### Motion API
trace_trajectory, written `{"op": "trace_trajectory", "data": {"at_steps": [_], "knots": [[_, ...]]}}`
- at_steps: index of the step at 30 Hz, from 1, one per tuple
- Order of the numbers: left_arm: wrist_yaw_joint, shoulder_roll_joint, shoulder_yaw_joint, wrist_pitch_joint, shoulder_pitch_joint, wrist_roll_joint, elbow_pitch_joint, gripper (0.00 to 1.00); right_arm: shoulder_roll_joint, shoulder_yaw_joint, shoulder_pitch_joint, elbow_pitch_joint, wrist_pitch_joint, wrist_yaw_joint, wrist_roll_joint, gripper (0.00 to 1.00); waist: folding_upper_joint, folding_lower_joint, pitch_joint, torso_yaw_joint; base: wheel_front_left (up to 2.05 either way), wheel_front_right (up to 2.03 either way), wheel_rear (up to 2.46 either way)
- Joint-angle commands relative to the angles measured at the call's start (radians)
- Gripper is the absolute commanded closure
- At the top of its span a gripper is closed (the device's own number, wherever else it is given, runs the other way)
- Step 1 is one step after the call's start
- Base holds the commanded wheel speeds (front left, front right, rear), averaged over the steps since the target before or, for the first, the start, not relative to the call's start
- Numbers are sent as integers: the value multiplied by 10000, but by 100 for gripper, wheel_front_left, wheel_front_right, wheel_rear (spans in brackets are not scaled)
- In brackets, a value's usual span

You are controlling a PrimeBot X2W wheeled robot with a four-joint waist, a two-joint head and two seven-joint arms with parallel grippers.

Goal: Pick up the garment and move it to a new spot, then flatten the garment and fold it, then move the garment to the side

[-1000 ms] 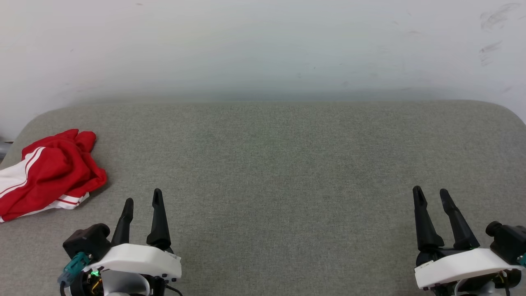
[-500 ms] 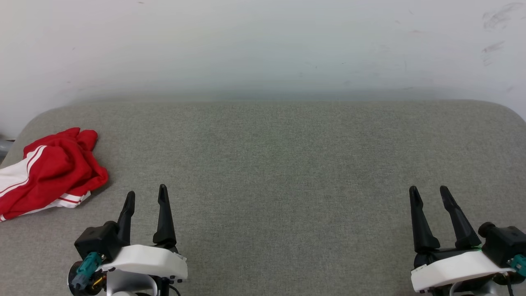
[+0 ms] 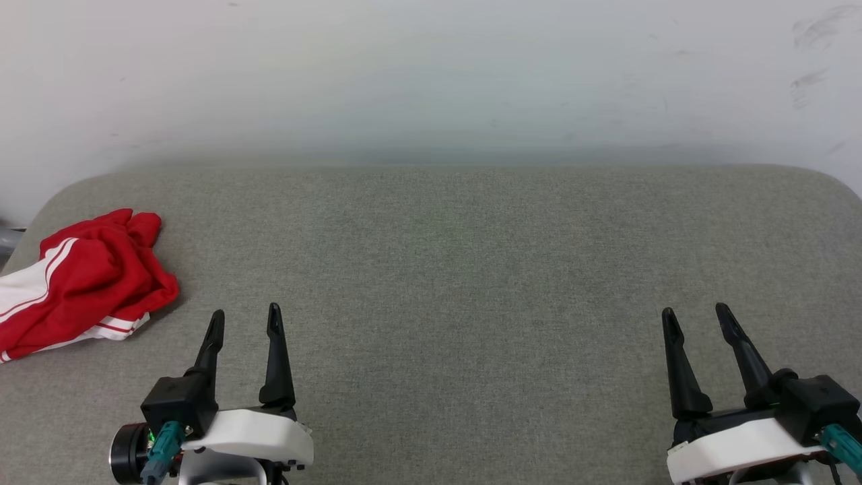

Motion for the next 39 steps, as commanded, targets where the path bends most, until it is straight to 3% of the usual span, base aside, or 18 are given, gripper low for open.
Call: {"op": "trace_trajectory", "data": {"at_steps": [1,27,39], "knots": [[-58,-17,12,-102,46,291,-80,0,10,18,32,-130,-124,-2,-269,0,0,0,-2,-7,0,0,0],[-313,-268,258,-577,230,1957,153,0,14,0,238,-129,-584,-5,-1008,0,0,0,12,13,0,0,0],[-439,-326,400,-561,240,1885,409,0,14,-37,248,-29,-572,-5,-651,0,0,0,-28,37,0,0,0]]}}
